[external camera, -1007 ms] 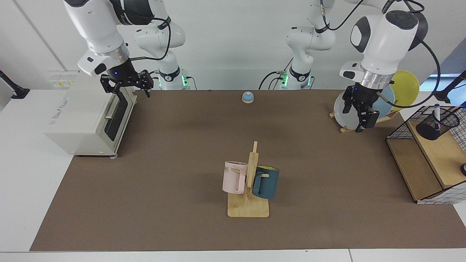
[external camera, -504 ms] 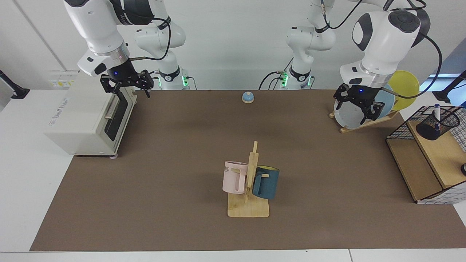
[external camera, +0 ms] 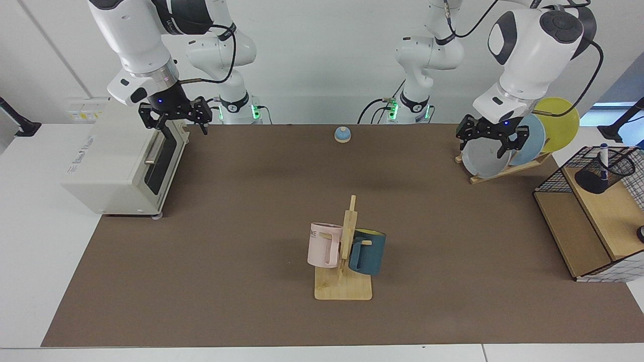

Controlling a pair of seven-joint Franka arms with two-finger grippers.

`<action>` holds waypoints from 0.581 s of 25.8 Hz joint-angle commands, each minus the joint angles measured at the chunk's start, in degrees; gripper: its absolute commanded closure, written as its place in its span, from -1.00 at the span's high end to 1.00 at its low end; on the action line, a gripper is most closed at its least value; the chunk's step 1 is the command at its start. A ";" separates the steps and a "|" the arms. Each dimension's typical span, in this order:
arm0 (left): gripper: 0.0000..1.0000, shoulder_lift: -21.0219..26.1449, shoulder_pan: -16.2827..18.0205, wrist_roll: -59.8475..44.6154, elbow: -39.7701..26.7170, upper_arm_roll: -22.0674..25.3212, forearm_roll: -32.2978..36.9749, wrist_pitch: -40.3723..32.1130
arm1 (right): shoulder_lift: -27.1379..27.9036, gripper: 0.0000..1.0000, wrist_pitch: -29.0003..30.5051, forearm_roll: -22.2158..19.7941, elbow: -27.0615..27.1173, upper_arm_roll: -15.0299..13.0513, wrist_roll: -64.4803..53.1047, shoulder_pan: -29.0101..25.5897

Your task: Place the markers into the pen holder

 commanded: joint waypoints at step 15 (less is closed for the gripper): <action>1.00 -1.13 1.52 -4.57 0.58 0.12 -0.50 -1.93 | -0.54 1.00 -0.13 0.89 -0.25 0.33 -1.46 -0.75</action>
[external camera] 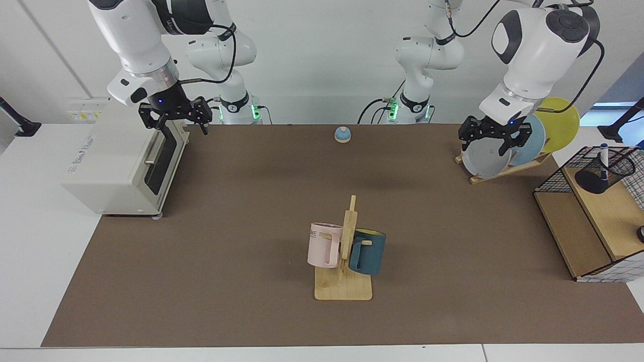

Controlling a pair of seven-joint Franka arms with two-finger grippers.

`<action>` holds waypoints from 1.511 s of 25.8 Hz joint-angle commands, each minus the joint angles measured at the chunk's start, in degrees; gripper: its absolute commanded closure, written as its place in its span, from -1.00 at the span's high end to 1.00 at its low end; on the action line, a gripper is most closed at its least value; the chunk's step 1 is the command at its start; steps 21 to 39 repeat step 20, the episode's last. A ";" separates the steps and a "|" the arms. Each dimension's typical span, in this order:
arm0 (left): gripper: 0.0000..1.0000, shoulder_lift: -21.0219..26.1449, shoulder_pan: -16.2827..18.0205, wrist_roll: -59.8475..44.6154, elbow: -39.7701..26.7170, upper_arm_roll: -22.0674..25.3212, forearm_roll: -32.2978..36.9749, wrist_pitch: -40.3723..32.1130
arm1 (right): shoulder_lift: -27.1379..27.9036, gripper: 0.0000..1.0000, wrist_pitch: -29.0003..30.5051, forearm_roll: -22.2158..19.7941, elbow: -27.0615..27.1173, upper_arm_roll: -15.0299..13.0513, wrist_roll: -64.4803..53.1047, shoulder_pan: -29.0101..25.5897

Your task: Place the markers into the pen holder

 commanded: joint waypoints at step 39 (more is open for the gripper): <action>1.00 -2.72 10.63 -0.68 0.02 -11.19 -0.28 -2.40 | -0.54 1.00 -0.13 0.89 -0.25 0.33 -1.46 -0.75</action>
